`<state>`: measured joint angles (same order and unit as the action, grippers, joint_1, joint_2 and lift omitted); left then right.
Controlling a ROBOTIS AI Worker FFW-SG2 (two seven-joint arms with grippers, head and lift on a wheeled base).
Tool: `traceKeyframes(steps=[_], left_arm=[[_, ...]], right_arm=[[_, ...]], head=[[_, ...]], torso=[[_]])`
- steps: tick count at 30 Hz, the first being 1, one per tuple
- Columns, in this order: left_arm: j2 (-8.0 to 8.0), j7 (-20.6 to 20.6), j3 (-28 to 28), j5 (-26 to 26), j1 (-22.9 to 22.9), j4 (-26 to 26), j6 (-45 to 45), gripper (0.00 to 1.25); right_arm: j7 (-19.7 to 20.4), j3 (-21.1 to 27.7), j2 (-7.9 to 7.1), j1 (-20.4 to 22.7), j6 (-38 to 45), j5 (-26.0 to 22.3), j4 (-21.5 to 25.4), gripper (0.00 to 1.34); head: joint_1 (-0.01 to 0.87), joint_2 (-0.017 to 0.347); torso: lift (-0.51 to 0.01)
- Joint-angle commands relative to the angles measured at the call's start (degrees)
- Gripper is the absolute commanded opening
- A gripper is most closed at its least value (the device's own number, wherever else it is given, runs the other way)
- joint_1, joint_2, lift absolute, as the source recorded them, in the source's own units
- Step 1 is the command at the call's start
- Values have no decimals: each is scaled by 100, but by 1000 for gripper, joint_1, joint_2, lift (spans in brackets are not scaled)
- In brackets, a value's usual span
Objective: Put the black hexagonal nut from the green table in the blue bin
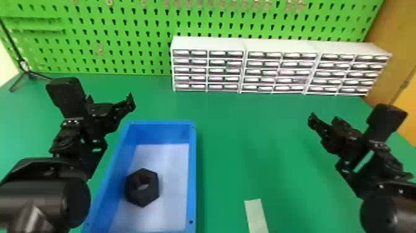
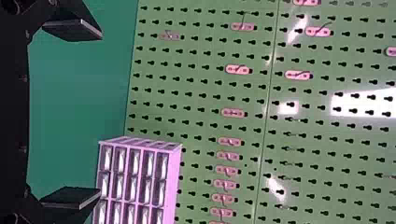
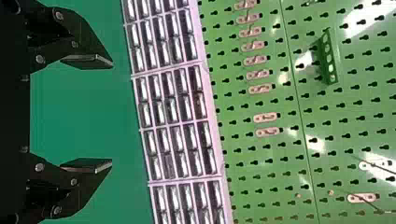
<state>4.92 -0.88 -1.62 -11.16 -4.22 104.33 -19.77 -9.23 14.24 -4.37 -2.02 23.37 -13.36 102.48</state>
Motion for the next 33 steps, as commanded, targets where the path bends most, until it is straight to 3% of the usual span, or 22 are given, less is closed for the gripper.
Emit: traceKeyframes(steps=[1, 33], left_arm=[[0, 0, -5, 0, 0, 0, 0, 1141], [9, 0, -5, 0, 0, 0, 0, 1141]], right_arm=[[0, 9, -2, 8, 1, 0, 0, 827], [0, -18, -2, -1, 19, 0, 0, 827]], head=[[692, 8], [692, 8]], torso=[[-97], [-97]])
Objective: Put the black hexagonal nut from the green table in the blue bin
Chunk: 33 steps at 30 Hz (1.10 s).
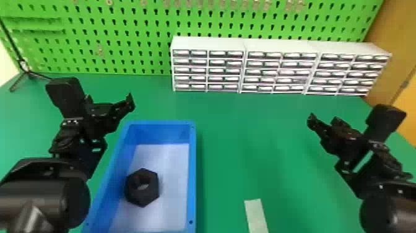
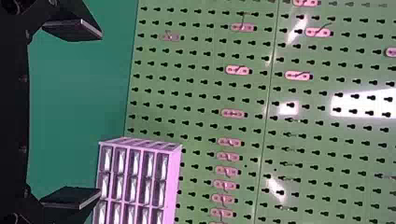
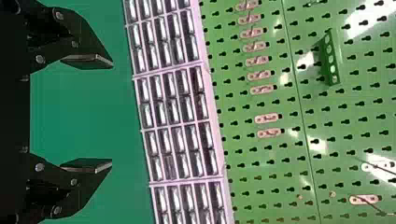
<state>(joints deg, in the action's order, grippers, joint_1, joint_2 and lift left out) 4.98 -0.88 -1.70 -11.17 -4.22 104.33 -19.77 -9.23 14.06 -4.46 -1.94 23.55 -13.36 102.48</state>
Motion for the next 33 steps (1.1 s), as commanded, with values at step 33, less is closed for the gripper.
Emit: traceKeyframes(steps=[33], left_arm=[[-6, 0, 4, 0, -18, 0, 0, 1141]], right_arm=[[0, -9, -3, -35, 26, 9, 0, 827]], head=[[692, 8]], torso=[[-97]])
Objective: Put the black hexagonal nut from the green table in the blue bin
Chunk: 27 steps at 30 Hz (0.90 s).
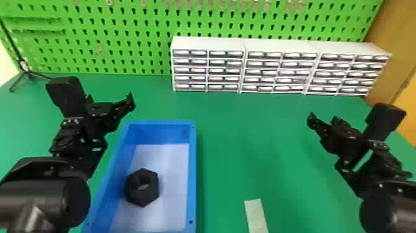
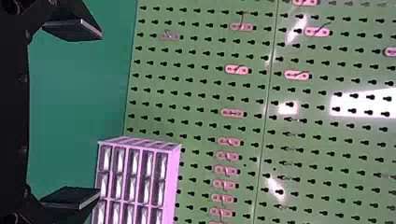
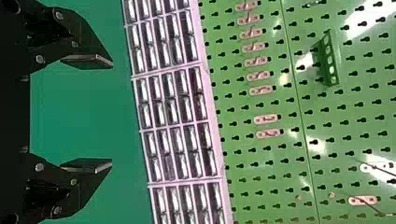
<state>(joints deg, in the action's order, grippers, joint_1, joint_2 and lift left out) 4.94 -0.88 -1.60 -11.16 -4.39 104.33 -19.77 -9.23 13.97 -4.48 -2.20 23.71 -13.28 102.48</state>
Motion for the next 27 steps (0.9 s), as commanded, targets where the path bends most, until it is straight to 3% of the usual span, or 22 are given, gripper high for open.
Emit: traceKeyframes(steps=[1, 27], left_arm=[[7, 0, 2, 0, -1, 0, 0, 1141], [-2, 0, 11, 0, -9, 0, 0, 1141]], right_arm=[[0, 0, 0, -8, 11, 1, 0, 827], [0, -18, -9, -17, 29, -17, 0, 827]], head=[[692, 8], [692, 8]], torso=[[-97], [-97]])
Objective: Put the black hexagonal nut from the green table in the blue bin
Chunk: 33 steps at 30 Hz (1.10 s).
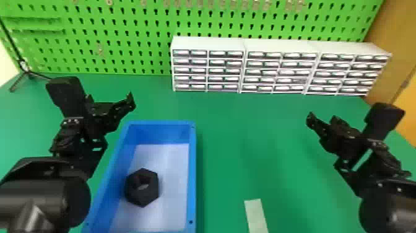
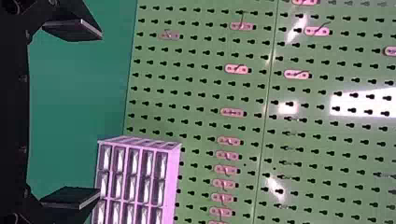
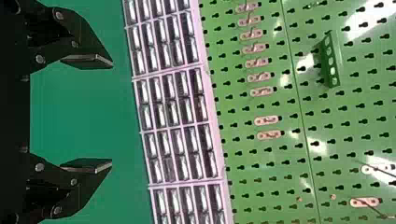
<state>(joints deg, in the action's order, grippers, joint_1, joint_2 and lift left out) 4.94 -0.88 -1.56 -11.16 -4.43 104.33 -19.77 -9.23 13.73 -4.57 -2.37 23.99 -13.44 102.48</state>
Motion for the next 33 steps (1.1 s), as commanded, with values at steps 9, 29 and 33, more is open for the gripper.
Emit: traceKeyframes(steps=[9, 29, 33], left_arm=[[-2, 0, 7, 0, -6, 0, 0, 1141], [-2, 0, -2, 0, -6, 0, 0, 1141], [-2, 0, -2, 0, -6, 0, 0, 1141]], right_arm=[[0, -2, 0, 0, 0, -1, 0, 827], [0, -11, 0, 0, 0, -1, 0, 827], [0, -11, 0, 0, 0, 8, 0, 827]], head=[[692, 8], [692, 8], [692, 8]], torso=[[-97], [-97], [-97]])
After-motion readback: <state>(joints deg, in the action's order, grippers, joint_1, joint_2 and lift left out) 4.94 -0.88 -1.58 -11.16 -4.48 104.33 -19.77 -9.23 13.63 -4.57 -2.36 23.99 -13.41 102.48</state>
